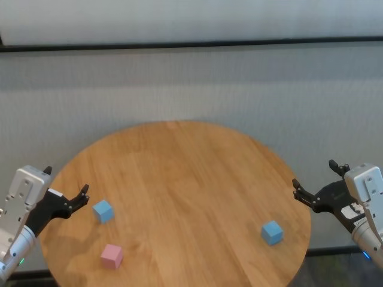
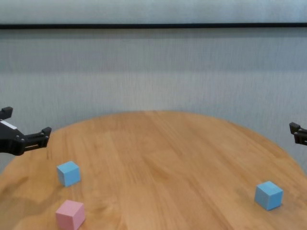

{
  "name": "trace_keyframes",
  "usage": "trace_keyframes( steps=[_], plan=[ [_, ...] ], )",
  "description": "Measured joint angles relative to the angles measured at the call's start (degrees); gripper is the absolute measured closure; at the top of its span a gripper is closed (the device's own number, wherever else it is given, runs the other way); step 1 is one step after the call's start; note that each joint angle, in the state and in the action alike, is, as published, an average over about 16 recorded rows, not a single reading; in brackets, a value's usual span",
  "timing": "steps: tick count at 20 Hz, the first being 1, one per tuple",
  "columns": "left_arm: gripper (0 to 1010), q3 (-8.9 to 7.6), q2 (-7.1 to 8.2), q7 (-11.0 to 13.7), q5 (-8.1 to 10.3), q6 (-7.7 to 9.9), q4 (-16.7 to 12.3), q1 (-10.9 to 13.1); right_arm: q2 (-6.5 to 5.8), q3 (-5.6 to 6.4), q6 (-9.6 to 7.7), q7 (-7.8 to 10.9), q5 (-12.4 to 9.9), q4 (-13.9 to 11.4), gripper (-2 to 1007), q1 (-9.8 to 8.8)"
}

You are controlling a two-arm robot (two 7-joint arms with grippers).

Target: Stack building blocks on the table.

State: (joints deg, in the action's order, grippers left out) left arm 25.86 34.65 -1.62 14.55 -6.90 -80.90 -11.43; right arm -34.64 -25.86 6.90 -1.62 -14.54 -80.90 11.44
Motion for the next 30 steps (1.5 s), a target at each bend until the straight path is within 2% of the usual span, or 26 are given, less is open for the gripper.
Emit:
trace_keyframes(
  steps=[30],
  plan=[
    [10,0.0,0.0,0.0,0.0,0.0,0.0,0.0,0.0,0.0,0.0,0.0,0.0,0.0,1,0.0]
  ],
)
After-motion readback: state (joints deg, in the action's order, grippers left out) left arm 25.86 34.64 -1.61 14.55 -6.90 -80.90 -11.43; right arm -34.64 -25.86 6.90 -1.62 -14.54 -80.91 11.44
